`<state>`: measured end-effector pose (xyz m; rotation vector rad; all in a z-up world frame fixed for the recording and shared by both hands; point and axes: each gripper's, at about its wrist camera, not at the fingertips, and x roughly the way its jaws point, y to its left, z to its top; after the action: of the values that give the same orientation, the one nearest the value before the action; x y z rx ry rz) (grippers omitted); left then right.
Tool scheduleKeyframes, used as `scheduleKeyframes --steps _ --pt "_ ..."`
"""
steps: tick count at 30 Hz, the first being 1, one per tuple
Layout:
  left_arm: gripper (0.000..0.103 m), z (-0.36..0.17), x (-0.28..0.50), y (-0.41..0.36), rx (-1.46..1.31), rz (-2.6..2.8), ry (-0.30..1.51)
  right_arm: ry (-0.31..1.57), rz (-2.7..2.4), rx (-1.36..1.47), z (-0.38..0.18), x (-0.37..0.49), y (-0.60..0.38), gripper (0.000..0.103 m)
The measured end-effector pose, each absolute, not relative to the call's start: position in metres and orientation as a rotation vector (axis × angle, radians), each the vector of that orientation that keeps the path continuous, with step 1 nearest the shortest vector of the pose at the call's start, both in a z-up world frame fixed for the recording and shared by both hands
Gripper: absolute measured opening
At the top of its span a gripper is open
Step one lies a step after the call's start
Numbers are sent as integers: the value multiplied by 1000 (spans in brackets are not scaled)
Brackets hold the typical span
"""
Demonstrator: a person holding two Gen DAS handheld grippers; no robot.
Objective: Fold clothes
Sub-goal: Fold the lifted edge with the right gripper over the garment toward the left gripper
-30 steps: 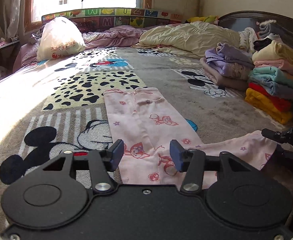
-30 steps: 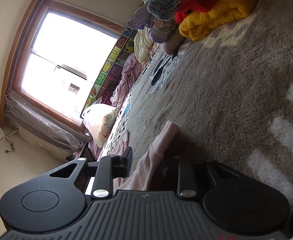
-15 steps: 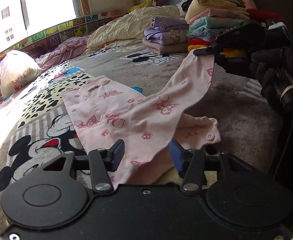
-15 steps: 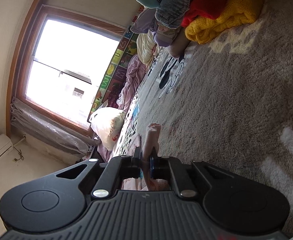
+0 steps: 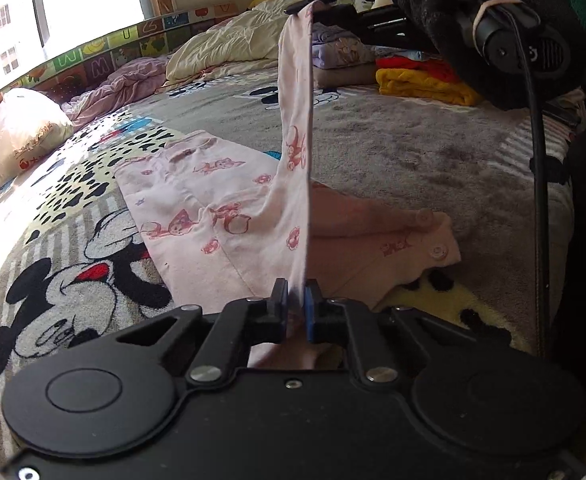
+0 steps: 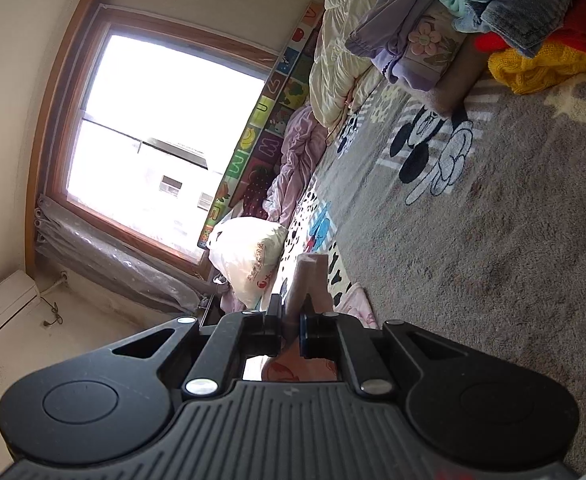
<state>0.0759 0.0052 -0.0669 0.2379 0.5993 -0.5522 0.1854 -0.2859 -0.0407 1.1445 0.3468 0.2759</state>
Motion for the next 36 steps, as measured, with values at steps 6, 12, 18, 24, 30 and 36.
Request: scheduleKeyframes --steps 6,12,18,24,30,36 --pt "5 -62 88 41 -54 -557 667 375 305 1065 -21 212 -253 10" --pt "5 -64 99 66 -269 -549 717 410 337 974 -12 243 -217 10" --pt "4 -68 104 69 -312 -551 752 500 341 847 -10 276 -181 10" --pt "4 -70 105 71 -319 -551 767 591 325 740 -23 302 -153 10" --pt "4 -74 108 79 -352 -539 779 660 333 668 -34 322 -130 14" --pt "4 -74 106 85 -387 -524 787 631 268 694 -34 332 -147 53"
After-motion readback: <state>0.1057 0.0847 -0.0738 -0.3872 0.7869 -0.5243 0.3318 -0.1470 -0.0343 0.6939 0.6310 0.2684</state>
